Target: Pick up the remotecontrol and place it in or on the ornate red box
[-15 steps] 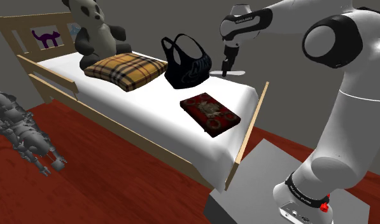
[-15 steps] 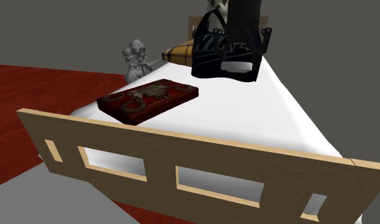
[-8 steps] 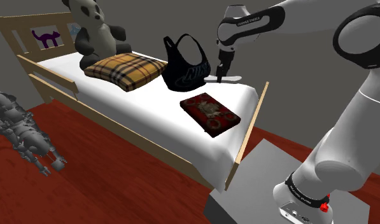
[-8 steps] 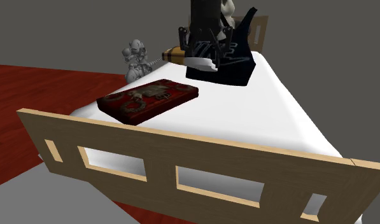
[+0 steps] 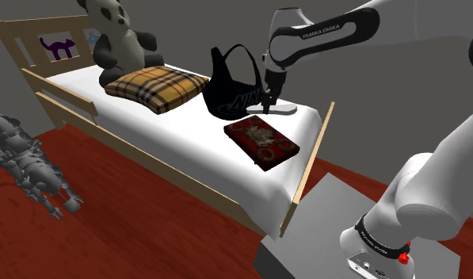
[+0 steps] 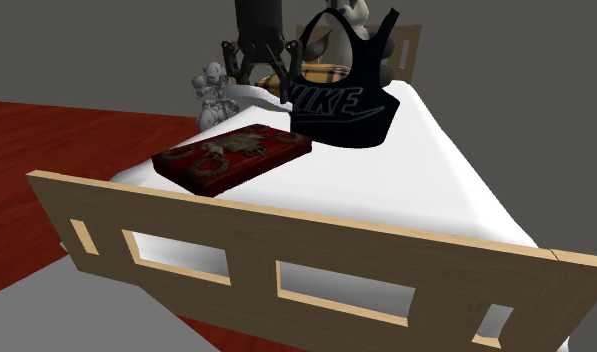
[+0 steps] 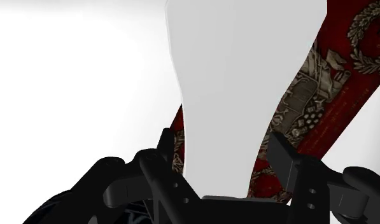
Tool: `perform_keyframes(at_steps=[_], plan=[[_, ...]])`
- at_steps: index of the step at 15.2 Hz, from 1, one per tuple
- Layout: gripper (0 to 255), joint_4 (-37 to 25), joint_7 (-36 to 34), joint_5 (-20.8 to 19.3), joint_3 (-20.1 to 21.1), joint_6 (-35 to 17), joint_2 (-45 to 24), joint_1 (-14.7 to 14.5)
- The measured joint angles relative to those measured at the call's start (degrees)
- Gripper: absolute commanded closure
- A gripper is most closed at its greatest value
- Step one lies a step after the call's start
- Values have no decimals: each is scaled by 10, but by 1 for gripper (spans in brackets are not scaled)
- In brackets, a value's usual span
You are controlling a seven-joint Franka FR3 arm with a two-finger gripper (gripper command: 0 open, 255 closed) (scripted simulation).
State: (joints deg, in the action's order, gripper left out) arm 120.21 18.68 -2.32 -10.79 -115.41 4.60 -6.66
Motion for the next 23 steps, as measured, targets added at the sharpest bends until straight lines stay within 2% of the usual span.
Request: perform_keyframes(at_steps=[6, 19, 23], plan=[[255, 51, -69, -3, 38, -5, 44, -29], [255, 112, -73, 0, 38, -102, 9, -30], [255, 117, -73, 0, 38, -112, 3, -30]])
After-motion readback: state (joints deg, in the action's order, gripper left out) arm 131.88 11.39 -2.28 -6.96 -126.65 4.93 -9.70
